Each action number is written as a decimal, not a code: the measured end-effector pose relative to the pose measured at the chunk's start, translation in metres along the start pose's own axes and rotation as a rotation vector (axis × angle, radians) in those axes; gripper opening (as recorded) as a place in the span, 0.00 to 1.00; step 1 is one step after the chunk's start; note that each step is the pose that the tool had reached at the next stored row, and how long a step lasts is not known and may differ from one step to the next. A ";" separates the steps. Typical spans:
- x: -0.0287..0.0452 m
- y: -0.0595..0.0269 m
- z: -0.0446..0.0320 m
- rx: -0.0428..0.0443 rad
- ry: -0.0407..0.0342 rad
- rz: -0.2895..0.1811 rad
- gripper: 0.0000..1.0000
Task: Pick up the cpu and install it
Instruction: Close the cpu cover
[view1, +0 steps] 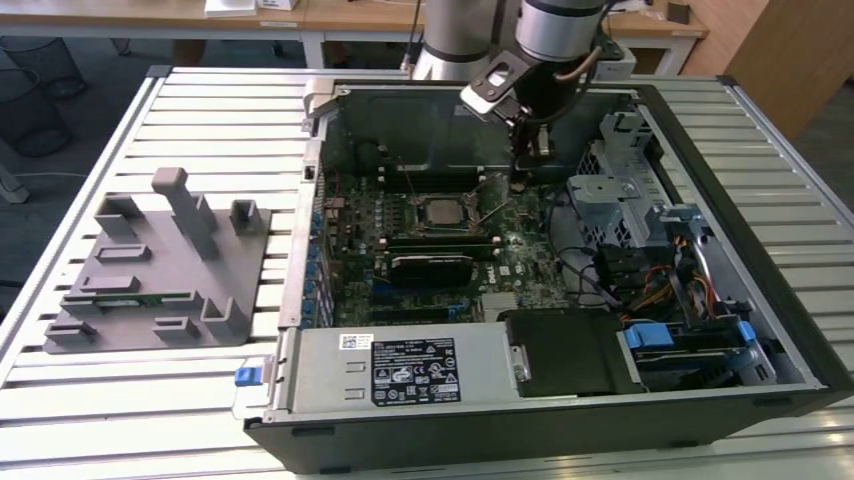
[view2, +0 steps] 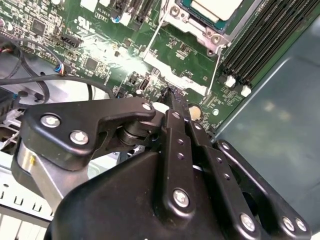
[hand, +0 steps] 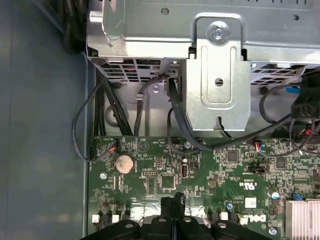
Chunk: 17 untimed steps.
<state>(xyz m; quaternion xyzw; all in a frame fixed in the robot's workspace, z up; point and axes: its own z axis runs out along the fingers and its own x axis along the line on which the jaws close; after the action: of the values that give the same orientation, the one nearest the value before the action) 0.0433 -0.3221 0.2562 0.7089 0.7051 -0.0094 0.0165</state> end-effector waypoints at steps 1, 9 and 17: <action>0.0003 0.0009 0.0009 0.0011 -0.0001 0.000 0.11; 0.0014 0.0043 0.0093 0.0048 -0.0001 0.000 0.11; 0.0016 -0.0056 0.0164 0.0047 0.0001 0.000 0.11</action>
<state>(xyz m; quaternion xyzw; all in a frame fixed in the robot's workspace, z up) 0.0379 -0.3210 0.2397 0.7088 0.7051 -0.0110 0.0148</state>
